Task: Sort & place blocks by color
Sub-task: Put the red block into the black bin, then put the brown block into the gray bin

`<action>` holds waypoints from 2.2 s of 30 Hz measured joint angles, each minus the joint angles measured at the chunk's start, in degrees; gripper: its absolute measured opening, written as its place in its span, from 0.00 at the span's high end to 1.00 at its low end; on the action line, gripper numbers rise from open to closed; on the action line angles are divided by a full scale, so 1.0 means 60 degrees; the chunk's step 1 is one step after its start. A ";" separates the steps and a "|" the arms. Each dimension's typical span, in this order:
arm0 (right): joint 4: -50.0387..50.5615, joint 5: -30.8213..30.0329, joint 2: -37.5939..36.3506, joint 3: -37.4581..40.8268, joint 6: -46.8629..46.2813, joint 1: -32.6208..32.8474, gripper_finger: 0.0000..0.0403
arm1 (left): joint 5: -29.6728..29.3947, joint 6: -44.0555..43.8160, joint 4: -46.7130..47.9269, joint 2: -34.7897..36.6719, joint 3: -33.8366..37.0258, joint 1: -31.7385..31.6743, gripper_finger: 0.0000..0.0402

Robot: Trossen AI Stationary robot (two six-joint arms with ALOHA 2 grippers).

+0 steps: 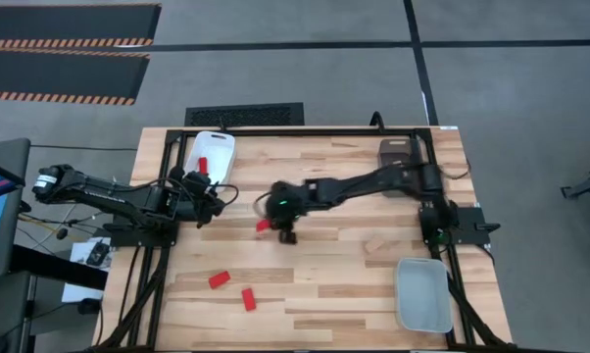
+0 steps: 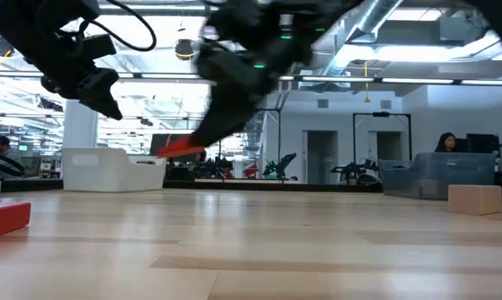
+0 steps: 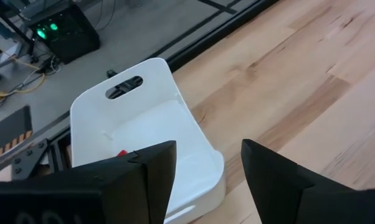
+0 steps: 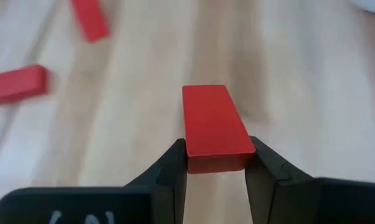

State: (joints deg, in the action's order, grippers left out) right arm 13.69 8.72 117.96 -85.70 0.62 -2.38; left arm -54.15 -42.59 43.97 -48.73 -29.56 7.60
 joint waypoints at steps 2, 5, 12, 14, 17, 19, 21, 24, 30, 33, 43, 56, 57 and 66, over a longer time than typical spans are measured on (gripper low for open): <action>-0.0480 -0.0767 -0.1070 0.1383 -0.0394 -0.0076 0.70 | 0.0022 -0.0089 -0.0110 -0.0004 0.0000 0.0000 0.57; -0.0480 -0.2227 -0.2742 0.2988 -0.0844 -0.0074 0.70 | 0.0268 -0.0115 -0.0519 -0.0004 0.0000 0.0001 0.57; 0.3169 -0.6544 -0.6286 0.4513 -0.2532 0.0013 0.70 | 0.0483 0.0781 -0.2243 -0.0219 -0.0002 0.0257 0.57; 0.4580 -0.7764 -0.7009 0.4684 -0.3432 -0.0080 0.70 | 0.0527 0.1255 -0.2599 -0.0401 -0.0003 0.0331 0.57; 0.6464 -0.8209 -0.7834 0.4998 -0.4891 -0.0566 0.70 | 0.0565 0.1783 -0.3150 -0.0782 -0.0004 0.0372 0.57; 0.7239 -0.8084 -0.8176 0.5287 -0.5746 -0.0994 0.70 | 0.0767 0.2048 -0.3439 -0.1071 0.0000 0.0372 0.57; 0.7525 -0.7992 -0.8443 0.5718 -0.6147 -0.1505 0.70 | 0.0864 0.2249 -0.3658 -0.1359 0.0000 0.0372 0.57; 0.7470 -0.7735 -0.8638 0.6261 -0.6201 -0.2336 0.70 | 0.0974 0.2565 -0.4123 -0.1713 0.0000 0.0361 0.57; 0.7314 -0.6229 -0.8321 0.7059 -0.5578 -0.4421 0.70 | 0.1475 0.3362 -0.4988 -0.2151 0.0000 0.0290 0.57; 0.7130 -0.5658 -0.7964 0.7335 -0.4971 -0.5280 0.70 | 0.1756 0.3701 -0.5293 -0.2347 0.0000 0.0288 0.57; 0.5811 -0.5151 -0.6940 0.7557 -0.3773 -0.6131 0.44 | 0.2168 0.3752 -0.5208 -0.2856 0.0000 0.0280 0.57; 0.5705 -0.5239 -0.8236 0.7557 -0.4225 -0.5035 0.20 | 0.2275 0.3727 -0.5225 -0.2850 0.0000 0.0280 0.57; 0.5702 -0.5233 -0.8511 0.7554 -0.4384 -0.4810 0.20 | 0.2385 0.3704 -0.5229 -0.2849 0.0000 0.0280 0.57; 0.5682 -0.5226 -1.0661 0.7546 -0.6930 -0.1399 0.21 | 0.2919 0.3690 -0.5247 -0.2849 0.0000 0.0372 0.57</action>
State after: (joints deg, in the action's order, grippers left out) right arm 47.78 -22.63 53.99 -40.42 -40.96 -10.77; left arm -36.64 -20.45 12.49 -65.82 -29.56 9.83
